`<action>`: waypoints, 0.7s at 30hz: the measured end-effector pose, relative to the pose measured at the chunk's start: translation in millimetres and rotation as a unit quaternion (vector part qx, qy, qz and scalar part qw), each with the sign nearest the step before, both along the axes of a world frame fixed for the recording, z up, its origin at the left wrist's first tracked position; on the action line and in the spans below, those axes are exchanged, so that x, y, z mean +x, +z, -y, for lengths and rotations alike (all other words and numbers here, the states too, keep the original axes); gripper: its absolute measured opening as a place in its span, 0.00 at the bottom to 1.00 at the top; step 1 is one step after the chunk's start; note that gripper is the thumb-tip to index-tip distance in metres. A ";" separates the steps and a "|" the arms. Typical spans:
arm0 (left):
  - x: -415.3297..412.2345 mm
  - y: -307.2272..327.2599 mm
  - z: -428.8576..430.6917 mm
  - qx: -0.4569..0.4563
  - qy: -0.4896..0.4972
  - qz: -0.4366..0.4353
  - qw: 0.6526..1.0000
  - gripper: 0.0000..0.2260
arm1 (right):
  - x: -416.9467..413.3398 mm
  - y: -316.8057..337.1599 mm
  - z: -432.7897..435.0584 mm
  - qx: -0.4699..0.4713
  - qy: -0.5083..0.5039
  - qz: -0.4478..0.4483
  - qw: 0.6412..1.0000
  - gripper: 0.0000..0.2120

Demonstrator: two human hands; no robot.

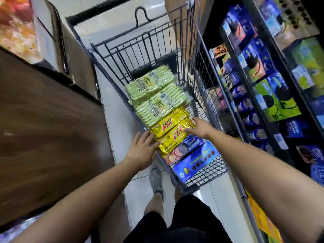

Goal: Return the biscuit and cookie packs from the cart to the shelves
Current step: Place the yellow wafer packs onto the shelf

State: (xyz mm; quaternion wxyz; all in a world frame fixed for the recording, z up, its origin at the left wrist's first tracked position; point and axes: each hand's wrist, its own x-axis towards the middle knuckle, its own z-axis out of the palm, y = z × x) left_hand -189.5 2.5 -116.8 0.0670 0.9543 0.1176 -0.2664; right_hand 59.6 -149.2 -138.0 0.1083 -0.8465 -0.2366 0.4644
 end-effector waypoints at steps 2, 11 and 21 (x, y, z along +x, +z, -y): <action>1.7 -10.6 -1.4 -0.002 0.013 -0.004 1.000 0.23 | 9.6 -16.8 -9.3 0.005 -0.026 -0.033 0.999 0.45; 3.9 -34.3 8.5 -0.002 0.032 -0.014 0.999 0.23 | 14.8 -60.5 -10.8 -0.007 -0.139 -0.222 0.965 0.68; 4.5 -33.6 2.0 -0.024 0.037 -0.001 0.999 0.20 | 6.9 -69.2 -2.9 0.058 -0.218 -0.298 0.928 0.48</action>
